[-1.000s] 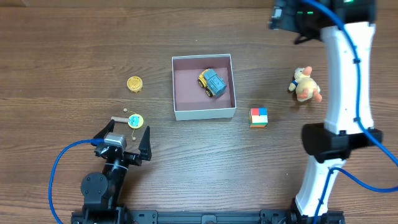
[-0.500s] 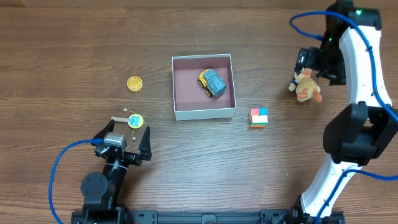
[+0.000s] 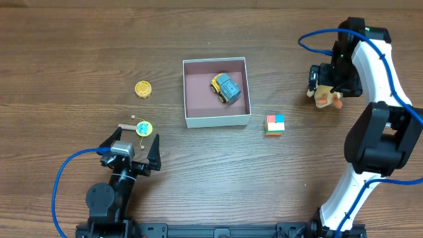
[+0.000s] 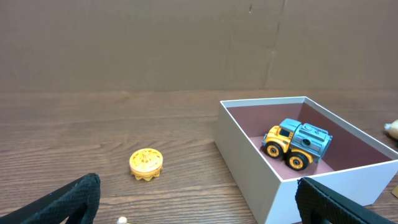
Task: Pack container
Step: 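Move the right gripper over the plush yellow duck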
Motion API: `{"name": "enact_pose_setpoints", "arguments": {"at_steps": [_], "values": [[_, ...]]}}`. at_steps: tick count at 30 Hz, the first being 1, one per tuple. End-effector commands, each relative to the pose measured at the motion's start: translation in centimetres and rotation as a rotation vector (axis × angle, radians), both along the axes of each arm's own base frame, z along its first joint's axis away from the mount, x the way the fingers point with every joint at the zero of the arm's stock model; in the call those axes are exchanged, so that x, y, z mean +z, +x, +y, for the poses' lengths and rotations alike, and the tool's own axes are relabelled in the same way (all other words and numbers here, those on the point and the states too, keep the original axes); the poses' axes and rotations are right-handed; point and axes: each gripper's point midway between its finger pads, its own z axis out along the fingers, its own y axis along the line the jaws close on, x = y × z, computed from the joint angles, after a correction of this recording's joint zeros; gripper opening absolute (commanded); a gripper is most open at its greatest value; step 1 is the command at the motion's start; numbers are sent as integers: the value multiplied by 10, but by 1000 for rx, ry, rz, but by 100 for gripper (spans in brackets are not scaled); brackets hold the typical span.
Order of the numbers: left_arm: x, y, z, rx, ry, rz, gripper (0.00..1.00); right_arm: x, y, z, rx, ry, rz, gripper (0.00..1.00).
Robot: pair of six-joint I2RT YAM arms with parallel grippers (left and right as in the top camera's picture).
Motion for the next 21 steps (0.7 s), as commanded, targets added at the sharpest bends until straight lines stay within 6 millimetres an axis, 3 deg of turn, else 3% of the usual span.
{"name": "enact_pose_setpoints", "arguments": {"at_steps": [1, 14, 21], "values": [[0, 0, 1, 4, -7, -4, 100, -1, 4, -9, 33, 4, -25, 100], [0, 0, 1, 4, -7, -4, 100, -27, 6, 2, 95, 75, -15, 100], [0, 0, 1, 4, -7, -4, 100, -30, 5, -1, 79, 53, -4, 88]]}}
